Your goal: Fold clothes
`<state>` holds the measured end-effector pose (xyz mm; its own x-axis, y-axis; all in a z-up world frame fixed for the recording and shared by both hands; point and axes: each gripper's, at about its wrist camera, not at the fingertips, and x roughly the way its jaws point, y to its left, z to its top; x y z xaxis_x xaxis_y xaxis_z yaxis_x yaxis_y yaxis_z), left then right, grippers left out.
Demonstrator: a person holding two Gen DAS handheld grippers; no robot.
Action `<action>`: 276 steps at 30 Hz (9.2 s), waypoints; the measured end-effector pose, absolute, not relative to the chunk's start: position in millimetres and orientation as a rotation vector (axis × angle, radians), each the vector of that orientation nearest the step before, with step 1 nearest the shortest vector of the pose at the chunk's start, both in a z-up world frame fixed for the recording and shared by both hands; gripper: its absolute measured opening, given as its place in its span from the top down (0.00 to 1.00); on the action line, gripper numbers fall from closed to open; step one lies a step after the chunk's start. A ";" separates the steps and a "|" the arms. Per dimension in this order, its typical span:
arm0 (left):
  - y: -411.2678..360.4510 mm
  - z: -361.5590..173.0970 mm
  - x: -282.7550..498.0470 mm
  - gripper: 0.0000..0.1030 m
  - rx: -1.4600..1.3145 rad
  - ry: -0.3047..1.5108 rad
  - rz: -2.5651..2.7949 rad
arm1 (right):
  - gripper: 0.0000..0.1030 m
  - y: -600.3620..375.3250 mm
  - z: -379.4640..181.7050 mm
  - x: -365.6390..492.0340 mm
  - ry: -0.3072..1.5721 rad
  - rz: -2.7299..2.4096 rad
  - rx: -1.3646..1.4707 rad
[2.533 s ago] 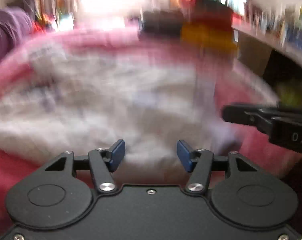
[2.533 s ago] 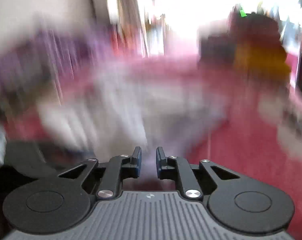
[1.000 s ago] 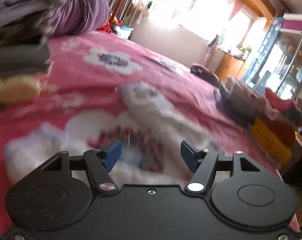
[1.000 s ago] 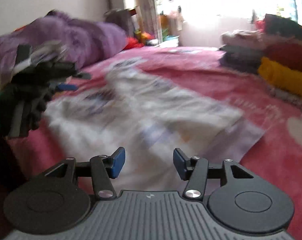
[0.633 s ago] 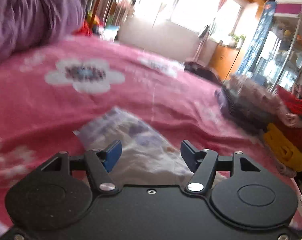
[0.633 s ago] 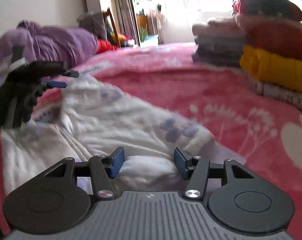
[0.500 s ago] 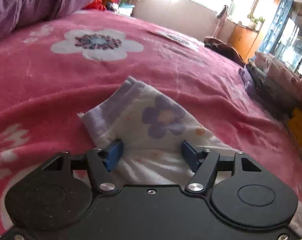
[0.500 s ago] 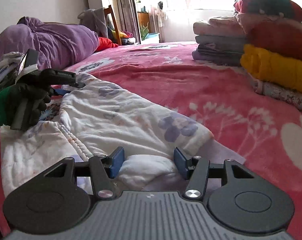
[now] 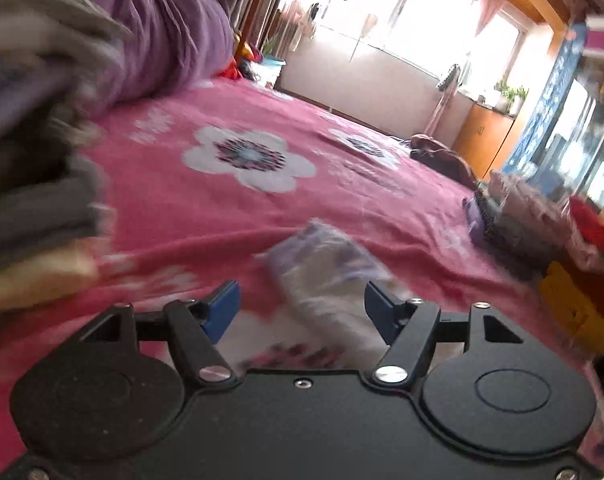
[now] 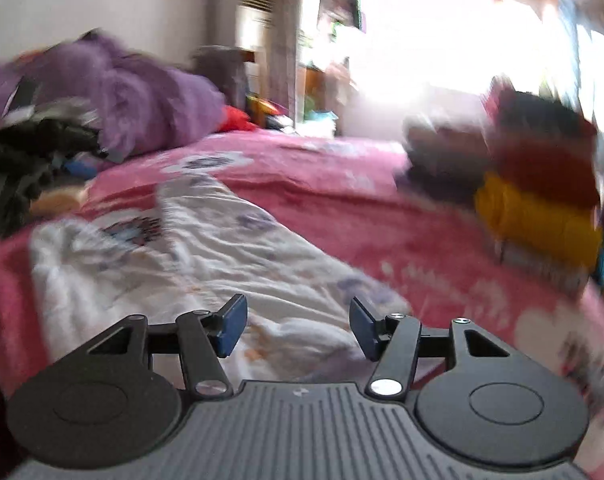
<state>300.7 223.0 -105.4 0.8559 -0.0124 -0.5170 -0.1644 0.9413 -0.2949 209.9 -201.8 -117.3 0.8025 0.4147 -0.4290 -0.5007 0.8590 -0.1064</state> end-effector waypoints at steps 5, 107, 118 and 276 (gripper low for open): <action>219.2 -120.0 245.9 0.35 -0.077 0.553 0.060 | 0.45 -181.8 -109.2 144.6 0.330 0.589 -0.481; 125.8 -161.9 419.5 0.32 0.131 0.544 0.051 | 0.86 -229.5 -138.8 327.4 0.537 0.709 -0.104; 151.6 -134.8 428.4 0.33 -0.019 0.425 -0.011 | 0.80 -235.6 -139.8 329.9 0.464 0.702 -0.052; 52.4 -59.6 294.2 0.84 -0.053 0.057 -0.425 | 0.70 -316.0 -200.5 365.5 0.756 0.685 0.747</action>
<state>294.2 52.4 -59.6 0.9096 -0.4131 -0.0439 0.4101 0.9098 -0.0635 365.5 -316.0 -200.5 0.5455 0.7630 -0.3468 -0.2697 0.5516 0.7893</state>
